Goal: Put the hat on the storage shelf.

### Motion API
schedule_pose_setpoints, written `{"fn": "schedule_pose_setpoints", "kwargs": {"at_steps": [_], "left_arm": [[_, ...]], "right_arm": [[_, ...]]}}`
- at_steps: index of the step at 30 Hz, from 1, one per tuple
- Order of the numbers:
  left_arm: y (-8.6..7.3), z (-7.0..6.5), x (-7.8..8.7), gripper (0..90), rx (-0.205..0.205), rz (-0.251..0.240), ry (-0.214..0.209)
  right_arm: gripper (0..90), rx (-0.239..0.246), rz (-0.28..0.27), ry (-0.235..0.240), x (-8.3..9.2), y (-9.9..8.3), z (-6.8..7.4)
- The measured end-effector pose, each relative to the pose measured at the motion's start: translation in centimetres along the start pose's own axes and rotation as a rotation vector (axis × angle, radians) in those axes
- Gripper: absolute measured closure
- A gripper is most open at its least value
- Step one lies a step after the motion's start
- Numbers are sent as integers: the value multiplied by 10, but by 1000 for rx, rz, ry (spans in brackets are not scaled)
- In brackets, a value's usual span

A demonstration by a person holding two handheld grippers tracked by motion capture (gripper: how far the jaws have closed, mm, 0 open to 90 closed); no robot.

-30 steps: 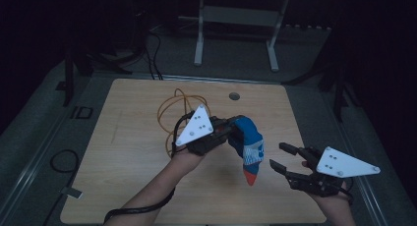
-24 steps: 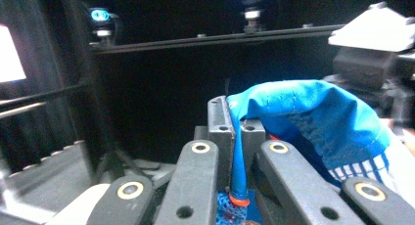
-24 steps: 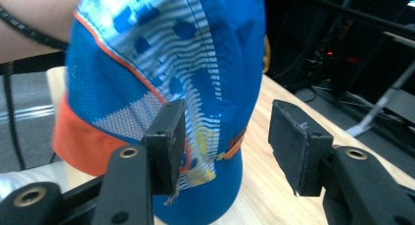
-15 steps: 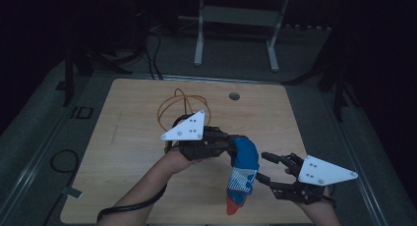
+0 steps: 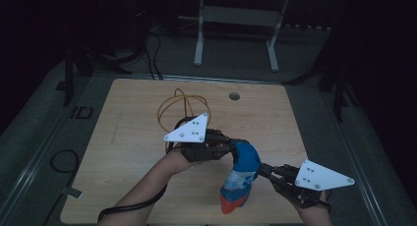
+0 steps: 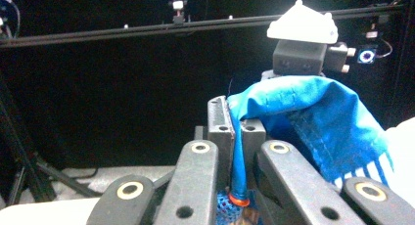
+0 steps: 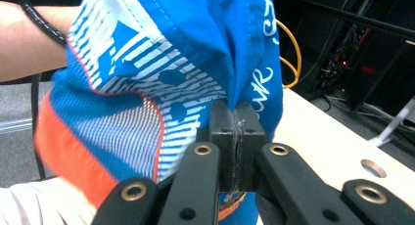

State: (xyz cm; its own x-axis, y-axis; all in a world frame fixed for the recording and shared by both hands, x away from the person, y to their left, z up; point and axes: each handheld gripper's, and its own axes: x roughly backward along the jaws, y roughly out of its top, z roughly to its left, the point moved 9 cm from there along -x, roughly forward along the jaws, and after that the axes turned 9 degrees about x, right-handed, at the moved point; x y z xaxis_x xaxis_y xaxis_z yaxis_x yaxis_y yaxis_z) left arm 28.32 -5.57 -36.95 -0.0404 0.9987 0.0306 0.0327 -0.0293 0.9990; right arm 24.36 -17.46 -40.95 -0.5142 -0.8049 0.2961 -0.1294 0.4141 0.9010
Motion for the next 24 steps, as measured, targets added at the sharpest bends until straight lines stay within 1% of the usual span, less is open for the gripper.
{"fn": "schedule_pose_setpoints", "kwargs": {"at_steps": [1,2,4,5,6,8,11,13,14,15,16,17,18,19,20,21,23,24], "left_arm": [[-1,1,1,887,-5,4,9],[-2,2,2,887,0,5,11],[-5,4,3,886,1,13,30],[-6,4,4,885,3,18,31],[-7,4,5,885,-5,24,41],[-7,3,6,885,-5,32,38],[-7,1,7,884,-18,38,47],[-8,0,8,880,-24,38,62],[-8,1,8,876,-27,39,83],[-8,1,8,870,-28,39,95],[-8,1,9,844,-25,35,102],[-9,1,10,794,-21,40,115],[-9,1,11,787,-22,44,118],[-9,0,12,696,-20,42,123],[-9,1,13,696,-6,44,135],[-9,0,14,654,7,42,136],[-9,0,15,600,7,36,160],[-9,-2,16,574,14,29,161]], "right_arm": [[896,-5,-2,-4,1,0,-1],[897,-10,-2,-2,1,0,-2],[900,-16,-7,-4,3,0,-3],[900,-20,-9,-1,3,1,-4],[900,-25,-7,-10,6,1,-8],[900,-28,-9,-9,6,1,-9],[900,-30,-12,-14,9,3,-14],[900,-32,-18,-17,10,6,-17],[900,-32,-17,-16,10,7,-19],[900,-28,-18,-15,11,9,-21],[900,-24,-17,-17,11,11,-22],[900,-19,-15,-21,11,14,-24],[900,-17,-16,-21,11,16,-26],[900,-13,-14,-27,12,18,-28],[900,-13,-14,-27,12,18,-28],[900,-6,-14,-27,12,20,-29],[900,4,-10,-36,12,23,-32],[900,4,-12,-39,13,24,-34]]}}
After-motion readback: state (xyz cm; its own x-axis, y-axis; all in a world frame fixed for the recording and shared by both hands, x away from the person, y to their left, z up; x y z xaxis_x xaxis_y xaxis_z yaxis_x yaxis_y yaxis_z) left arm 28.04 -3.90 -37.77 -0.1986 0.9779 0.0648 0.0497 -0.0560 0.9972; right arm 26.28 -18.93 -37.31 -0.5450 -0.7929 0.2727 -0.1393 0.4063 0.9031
